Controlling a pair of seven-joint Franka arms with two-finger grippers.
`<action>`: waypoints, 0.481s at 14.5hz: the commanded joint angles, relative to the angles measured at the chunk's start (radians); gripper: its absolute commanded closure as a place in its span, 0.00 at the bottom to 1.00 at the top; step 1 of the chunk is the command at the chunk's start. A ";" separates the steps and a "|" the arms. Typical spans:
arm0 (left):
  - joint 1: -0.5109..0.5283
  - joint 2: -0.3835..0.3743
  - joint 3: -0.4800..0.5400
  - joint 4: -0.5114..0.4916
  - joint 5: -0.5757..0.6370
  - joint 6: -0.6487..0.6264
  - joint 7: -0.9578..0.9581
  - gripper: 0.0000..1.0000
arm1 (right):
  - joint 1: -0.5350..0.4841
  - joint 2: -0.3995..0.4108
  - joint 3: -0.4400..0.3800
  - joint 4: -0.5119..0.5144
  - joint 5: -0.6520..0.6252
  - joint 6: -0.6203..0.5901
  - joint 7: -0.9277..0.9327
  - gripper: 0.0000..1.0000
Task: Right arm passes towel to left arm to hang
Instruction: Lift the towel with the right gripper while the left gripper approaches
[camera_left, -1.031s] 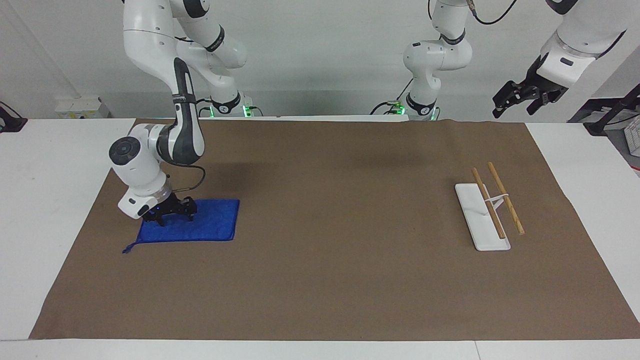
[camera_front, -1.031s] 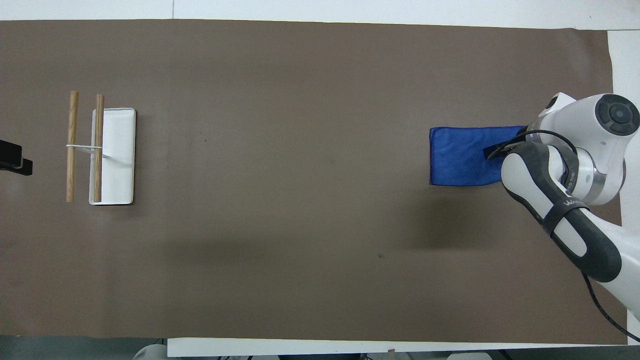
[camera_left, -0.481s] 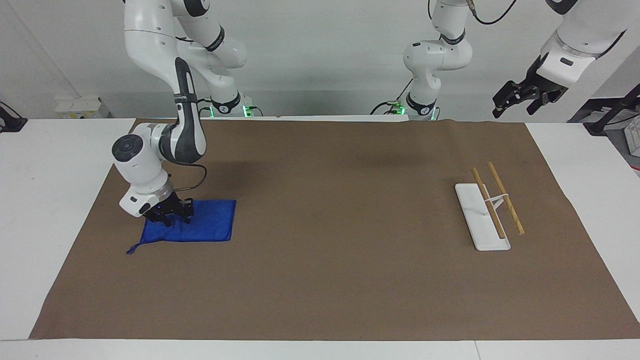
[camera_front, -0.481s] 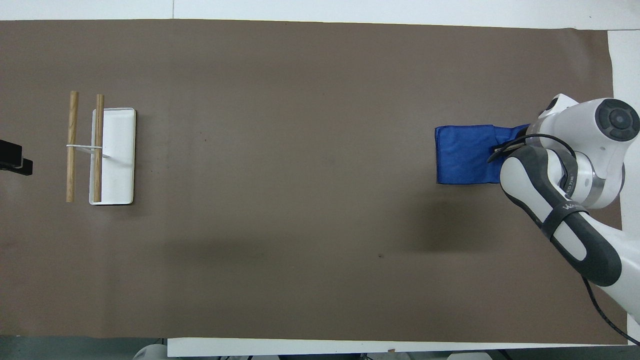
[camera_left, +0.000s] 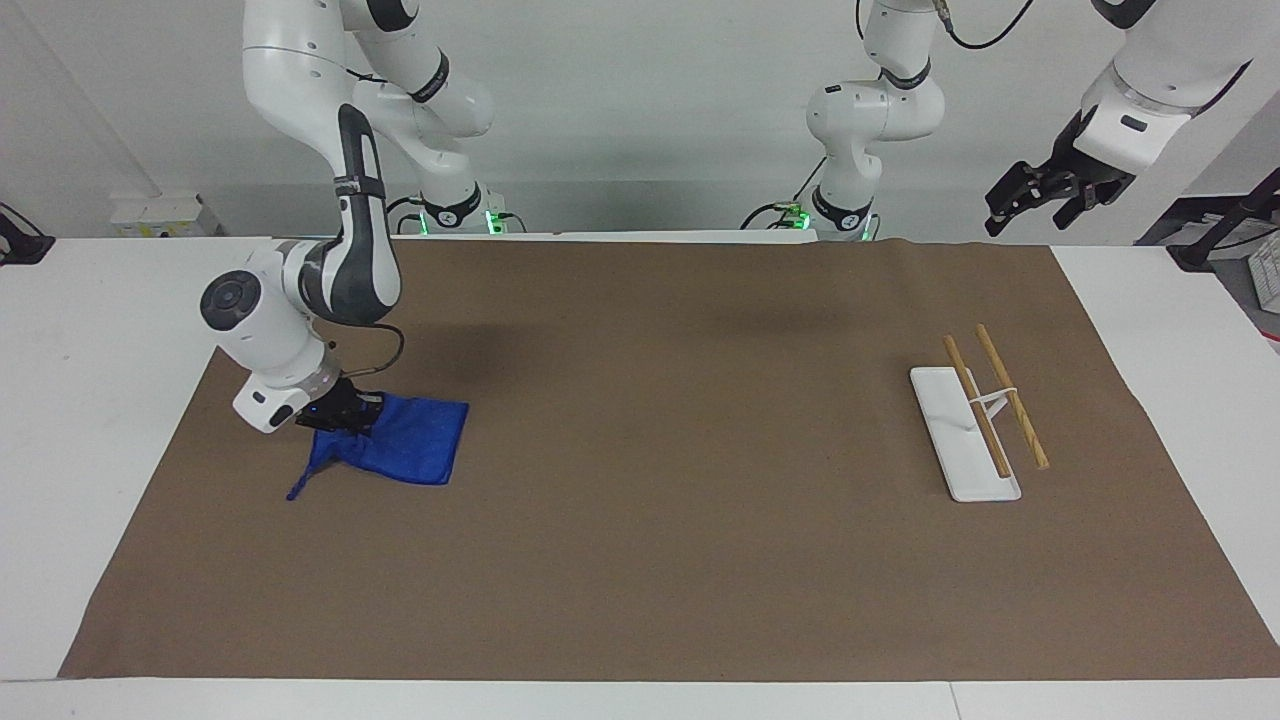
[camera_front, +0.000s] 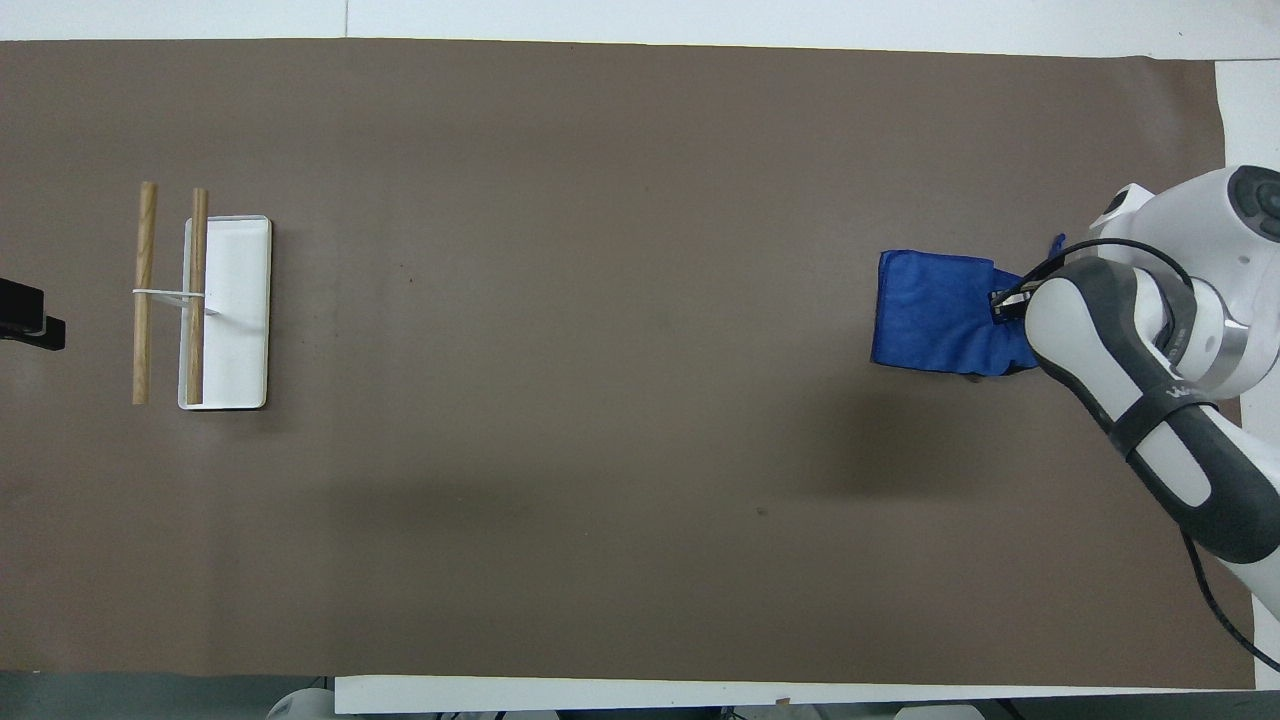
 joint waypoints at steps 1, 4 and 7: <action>-0.012 -0.036 -0.006 -0.049 -0.002 0.046 -0.192 0.00 | -0.017 -0.028 0.096 0.090 0.013 -0.184 0.214 1.00; -0.037 -0.060 -0.011 -0.136 -0.123 0.170 -0.562 0.00 | -0.017 -0.037 0.249 0.224 0.025 -0.367 0.612 1.00; -0.110 -0.059 -0.015 -0.220 -0.198 0.288 -0.933 0.00 | -0.017 -0.037 0.358 0.286 0.190 -0.395 0.924 1.00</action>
